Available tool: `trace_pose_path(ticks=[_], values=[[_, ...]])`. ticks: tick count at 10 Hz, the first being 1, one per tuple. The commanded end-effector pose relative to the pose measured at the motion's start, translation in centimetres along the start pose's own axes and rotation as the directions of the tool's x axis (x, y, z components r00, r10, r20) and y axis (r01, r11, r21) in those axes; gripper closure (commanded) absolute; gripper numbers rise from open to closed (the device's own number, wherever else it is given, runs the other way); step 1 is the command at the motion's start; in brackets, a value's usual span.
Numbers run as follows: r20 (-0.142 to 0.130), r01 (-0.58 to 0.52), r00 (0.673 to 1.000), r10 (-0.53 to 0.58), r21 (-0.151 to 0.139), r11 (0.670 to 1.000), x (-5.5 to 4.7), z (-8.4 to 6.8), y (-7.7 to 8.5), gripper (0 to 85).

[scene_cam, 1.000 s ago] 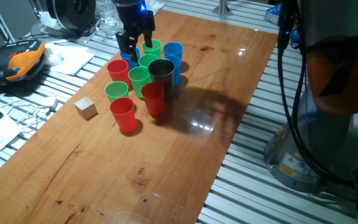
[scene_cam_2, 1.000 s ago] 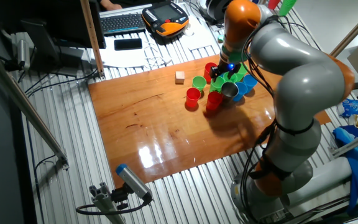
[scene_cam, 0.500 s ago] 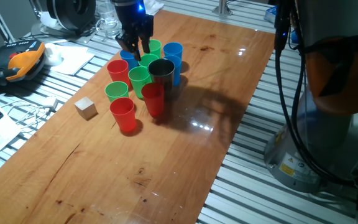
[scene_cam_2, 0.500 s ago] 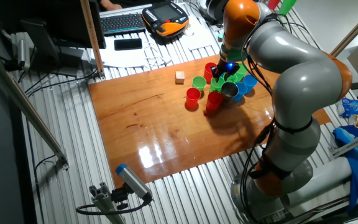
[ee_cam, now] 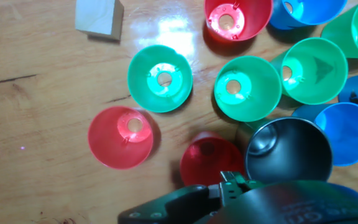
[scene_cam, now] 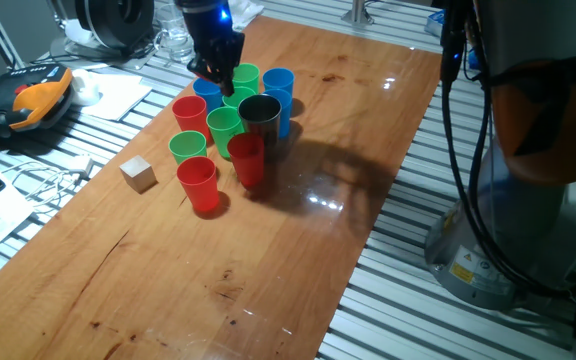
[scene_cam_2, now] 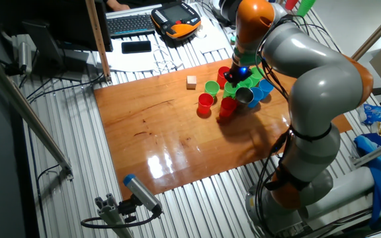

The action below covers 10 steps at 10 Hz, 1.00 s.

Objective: Stack the cups

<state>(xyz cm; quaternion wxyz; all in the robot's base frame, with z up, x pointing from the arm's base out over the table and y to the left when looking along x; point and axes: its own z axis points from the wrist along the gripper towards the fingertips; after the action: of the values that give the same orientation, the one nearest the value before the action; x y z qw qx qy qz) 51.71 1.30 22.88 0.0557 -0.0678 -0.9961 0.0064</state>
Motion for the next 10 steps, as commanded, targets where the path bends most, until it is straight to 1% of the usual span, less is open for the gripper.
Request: trace_pose_path(ticks=[1, 2, 3, 4, 5, 7, 8, 9, 10], values=[[0.001, -0.002, 1.0, 0.002, 0.013, 1.0, 0.0, 0.3, 0.4, 85.0], [-0.001, -0.002, 1.0, 0.002, 0.026, 1.0, 0.0, 0.6, 0.7, 85.0], [-0.014, 0.007, 1.0, -0.007, 0.043, 0.999, -0.2, 0.8, 0.8, 85.0], [-0.033, 0.008, 0.999, -0.007, 0.048, 0.999, -0.3, 1.1, 0.8, 85.0], [-0.043, -0.002, 0.999, 0.004, 0.045, 0.999, -0.6, 1.7, 0.9, 68.0], [-0.043, -0.025, 0.999, 0.027, 0.05, 0.998, -0.7, 4.0, 1.1, 68.0], [-0.034, -0.033, 0.999, 0.035, 0.041, 0.999, -0.7, 5.3, 1.2, 68.0], [-0.027, -0.04, 0.999, 0.04, 0.028, 0.999, -0.7, 6.3, 1.2, 51.0], [-0.021, -0.041, 0.999, 0.042, 0.025, 0.999, -0.8, 7.3, 1.4, 51.0]])
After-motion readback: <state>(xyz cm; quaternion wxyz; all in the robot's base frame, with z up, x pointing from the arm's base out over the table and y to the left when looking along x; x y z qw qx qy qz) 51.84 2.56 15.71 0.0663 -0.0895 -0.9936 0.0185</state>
